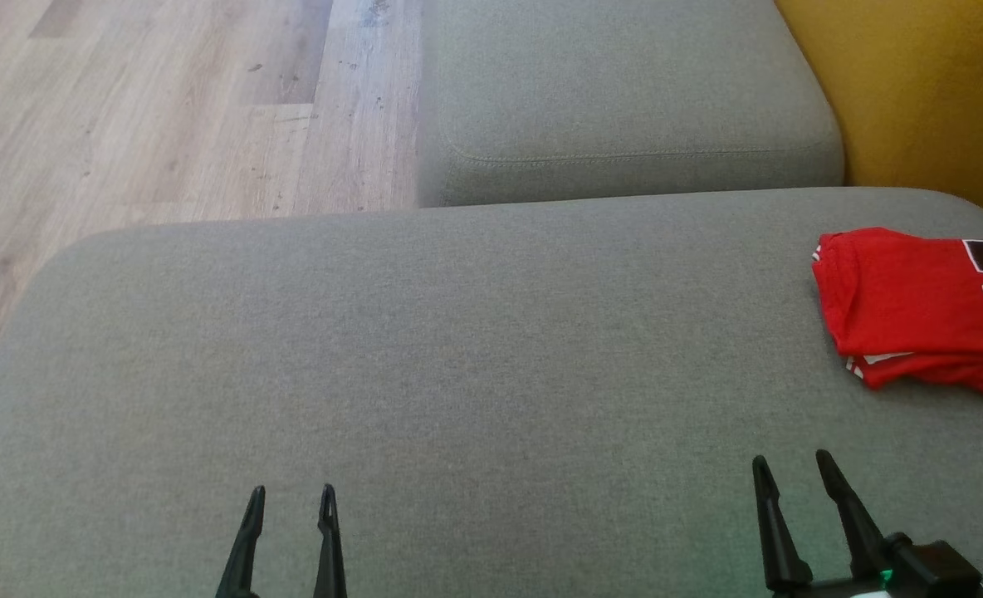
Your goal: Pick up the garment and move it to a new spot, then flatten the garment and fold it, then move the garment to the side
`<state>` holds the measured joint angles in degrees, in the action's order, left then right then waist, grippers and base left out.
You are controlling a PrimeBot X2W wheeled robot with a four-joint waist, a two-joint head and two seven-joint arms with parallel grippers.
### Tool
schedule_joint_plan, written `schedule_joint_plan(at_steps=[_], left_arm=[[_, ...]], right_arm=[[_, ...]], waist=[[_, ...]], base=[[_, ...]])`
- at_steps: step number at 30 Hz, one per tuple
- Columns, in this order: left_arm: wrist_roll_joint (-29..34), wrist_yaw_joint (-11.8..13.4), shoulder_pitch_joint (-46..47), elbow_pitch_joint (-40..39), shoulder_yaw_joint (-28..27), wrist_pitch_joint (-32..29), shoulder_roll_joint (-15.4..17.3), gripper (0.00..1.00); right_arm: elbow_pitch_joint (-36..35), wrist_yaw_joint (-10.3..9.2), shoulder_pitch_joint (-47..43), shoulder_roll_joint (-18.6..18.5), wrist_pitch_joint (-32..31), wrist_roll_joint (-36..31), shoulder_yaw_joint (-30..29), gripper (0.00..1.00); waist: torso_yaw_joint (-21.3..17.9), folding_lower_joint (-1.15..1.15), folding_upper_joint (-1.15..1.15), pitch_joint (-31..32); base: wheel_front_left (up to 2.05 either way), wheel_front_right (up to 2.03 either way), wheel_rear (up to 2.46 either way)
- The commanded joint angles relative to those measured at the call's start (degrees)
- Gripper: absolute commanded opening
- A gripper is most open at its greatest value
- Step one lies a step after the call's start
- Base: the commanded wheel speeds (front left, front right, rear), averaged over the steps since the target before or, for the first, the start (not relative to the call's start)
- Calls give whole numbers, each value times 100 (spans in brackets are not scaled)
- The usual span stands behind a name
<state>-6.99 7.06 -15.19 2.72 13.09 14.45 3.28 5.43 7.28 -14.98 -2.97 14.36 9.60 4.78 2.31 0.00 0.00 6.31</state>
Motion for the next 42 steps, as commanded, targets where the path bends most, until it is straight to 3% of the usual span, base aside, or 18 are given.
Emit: schedule_joint_plan(at_steps=[1, 2, 3, 8, 42], left_arm=[[47, 17, 198, -192, -181, 55, -40, 100], [41, 18, 200, -196, -175, 55, -40, 100], [0, 0, 0, -2, 1, 0, 0, 0], [-34, -2, -105, 412, 12, -29, 0, 0], [-2566, -412, 526, 628, -367, -470, 117, 0]], right_arm=[[-170, 21, 240, -38, 63, 27, 97, 100], [-174, 21, 236, -34, 63, 34, 94, 100], [0, 0, 0, 9, 0, 0, -5, 0], [416, 0, -105, 13, -26, 29, 33, 0], [533, 6, 511, -93, -489, 2462, -151, 0]], waist=[[0, 0, 0, 1], [1, 0, 0, 1], [0, 0, 0, 1], [-3, 0, 0, -2], [-67, 0, 0, -184]], base=[[0, 0, 0], [0, 0, 0], [0, 0, 0], [0, 0, 0], [0, 0, 0]])
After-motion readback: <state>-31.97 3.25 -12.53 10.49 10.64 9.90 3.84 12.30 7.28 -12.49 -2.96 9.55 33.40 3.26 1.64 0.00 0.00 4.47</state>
